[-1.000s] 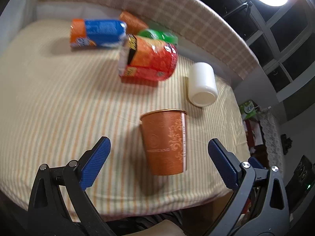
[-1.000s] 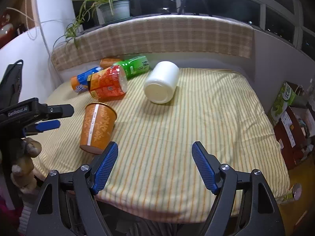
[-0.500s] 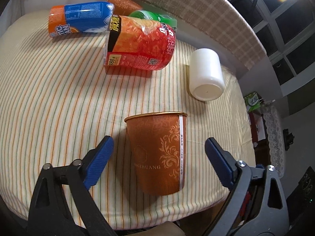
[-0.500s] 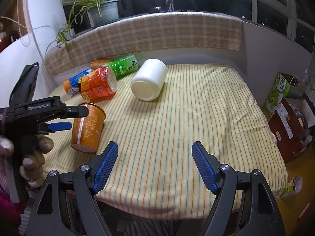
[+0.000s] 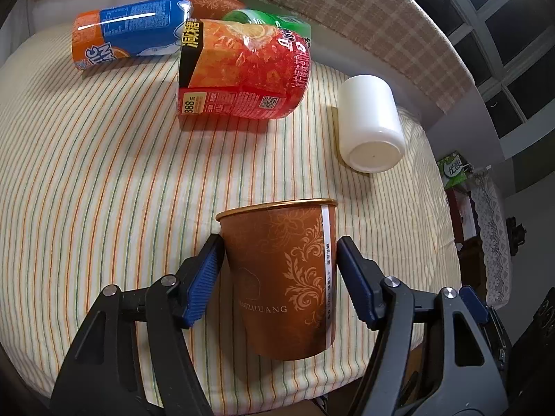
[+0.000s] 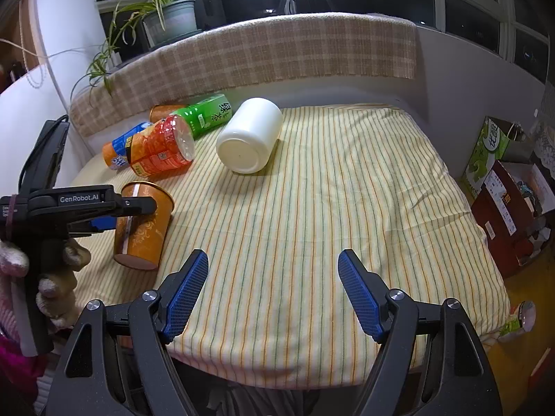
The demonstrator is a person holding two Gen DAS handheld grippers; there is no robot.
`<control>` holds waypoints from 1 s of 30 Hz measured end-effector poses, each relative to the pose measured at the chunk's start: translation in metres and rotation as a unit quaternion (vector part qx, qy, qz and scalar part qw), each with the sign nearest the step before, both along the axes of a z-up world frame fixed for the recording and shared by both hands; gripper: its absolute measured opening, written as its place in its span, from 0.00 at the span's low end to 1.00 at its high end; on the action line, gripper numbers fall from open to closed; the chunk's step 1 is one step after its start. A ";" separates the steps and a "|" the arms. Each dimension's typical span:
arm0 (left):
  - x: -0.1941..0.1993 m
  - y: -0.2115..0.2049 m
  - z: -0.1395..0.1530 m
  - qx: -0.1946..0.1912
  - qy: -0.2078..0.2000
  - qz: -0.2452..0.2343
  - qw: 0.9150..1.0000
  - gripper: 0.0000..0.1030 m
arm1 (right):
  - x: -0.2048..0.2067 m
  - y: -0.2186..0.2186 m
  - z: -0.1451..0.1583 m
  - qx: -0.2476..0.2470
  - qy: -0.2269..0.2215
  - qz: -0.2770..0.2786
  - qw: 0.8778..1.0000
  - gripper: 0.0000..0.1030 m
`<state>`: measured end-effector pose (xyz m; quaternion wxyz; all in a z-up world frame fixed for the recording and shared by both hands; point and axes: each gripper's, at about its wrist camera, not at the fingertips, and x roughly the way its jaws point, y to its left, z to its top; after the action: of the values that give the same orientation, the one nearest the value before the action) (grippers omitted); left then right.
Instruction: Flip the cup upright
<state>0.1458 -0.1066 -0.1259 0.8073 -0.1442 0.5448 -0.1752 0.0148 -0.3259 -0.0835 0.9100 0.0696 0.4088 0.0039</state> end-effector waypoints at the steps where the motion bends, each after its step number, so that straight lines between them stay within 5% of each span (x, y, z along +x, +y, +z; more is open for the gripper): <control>1: 0.000 -0.001 0.001 0.002 -0.003 0.000 1.000 0.66 | 0.000 0.000 0.000 0.000 0.000 0.000 1.000 0.75; 10: -0.010 -0.007 0.027 0.044 -0.091 -0.006 0.995 0.66 | 0.002 0.000 -0.003 0.003 0.008 0.000 1.000 0.75; 17: -0.015 -0.019 0.035 0.098 -0.166 -0.014 0.981 0.65 | 0.002 0.000 -0.005 0.003 0.011 0.001 1.000 0.75; 30: -0.034 -0.027 0.028 0.119 -0.197 -0.045 0.972 0.65 | 0.002 -0.002 -0.008 0.006 0.015 -0.006 1.000 0.75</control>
<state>0.1120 -0.1335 -0.0981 0.9016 0.0150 0.3975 -0.1698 0.0168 -0.3283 -0.0914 0.9031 0.0779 0.4223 -0.0002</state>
